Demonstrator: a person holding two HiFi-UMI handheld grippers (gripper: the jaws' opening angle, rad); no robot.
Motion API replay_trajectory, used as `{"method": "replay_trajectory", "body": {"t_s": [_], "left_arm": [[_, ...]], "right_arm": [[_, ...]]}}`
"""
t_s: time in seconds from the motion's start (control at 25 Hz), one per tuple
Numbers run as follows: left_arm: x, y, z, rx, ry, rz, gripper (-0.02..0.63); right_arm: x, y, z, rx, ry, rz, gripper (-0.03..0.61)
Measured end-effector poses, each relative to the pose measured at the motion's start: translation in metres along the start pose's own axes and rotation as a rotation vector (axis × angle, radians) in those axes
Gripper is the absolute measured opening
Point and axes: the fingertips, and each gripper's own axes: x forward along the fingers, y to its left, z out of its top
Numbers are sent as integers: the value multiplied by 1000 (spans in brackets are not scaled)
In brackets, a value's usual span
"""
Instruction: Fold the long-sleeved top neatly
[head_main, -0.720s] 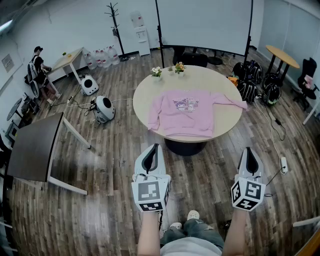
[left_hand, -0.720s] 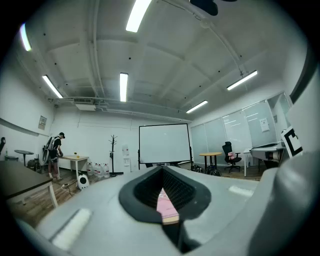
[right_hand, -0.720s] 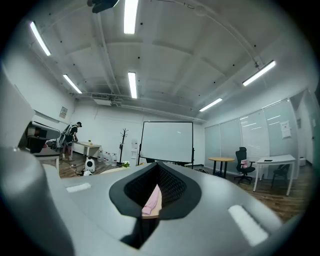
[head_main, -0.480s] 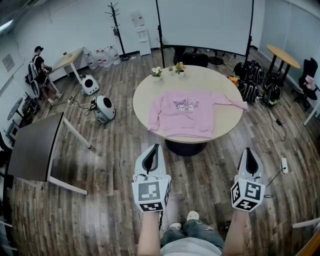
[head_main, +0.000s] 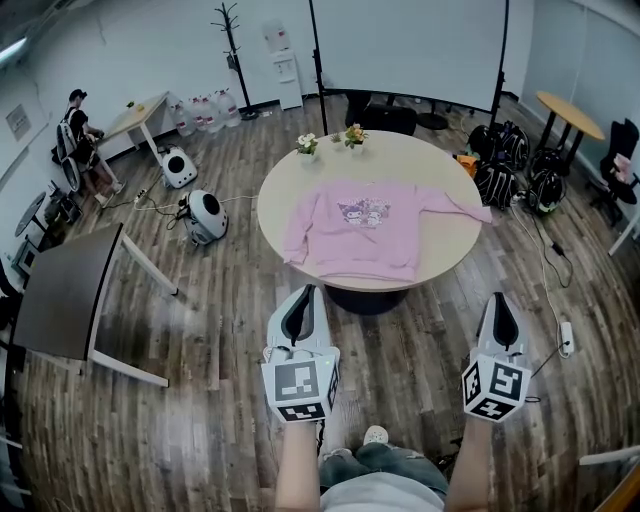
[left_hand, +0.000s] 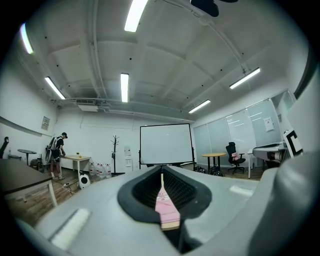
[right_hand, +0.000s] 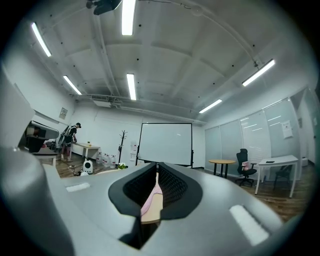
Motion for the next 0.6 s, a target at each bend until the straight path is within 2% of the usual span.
{"method": "replay_trajectory", "body": {"t_s": [0.12,0.2,0.32,0.6], "left_arm": [[7,-7,-1,1,1,26,71],[10,-10,-2,4,-3,46,164],[17,-16,-2,13,-8,45,262],[45,-23,-6,38,12,24,278]], "right_arm": [[9,-8,1,-2,-13,25,79],[14,-10,2,-2,-17,44,134],[21,-12,0,8,-19,68,215],[46,-16,-14,25,4,75,225]]}}
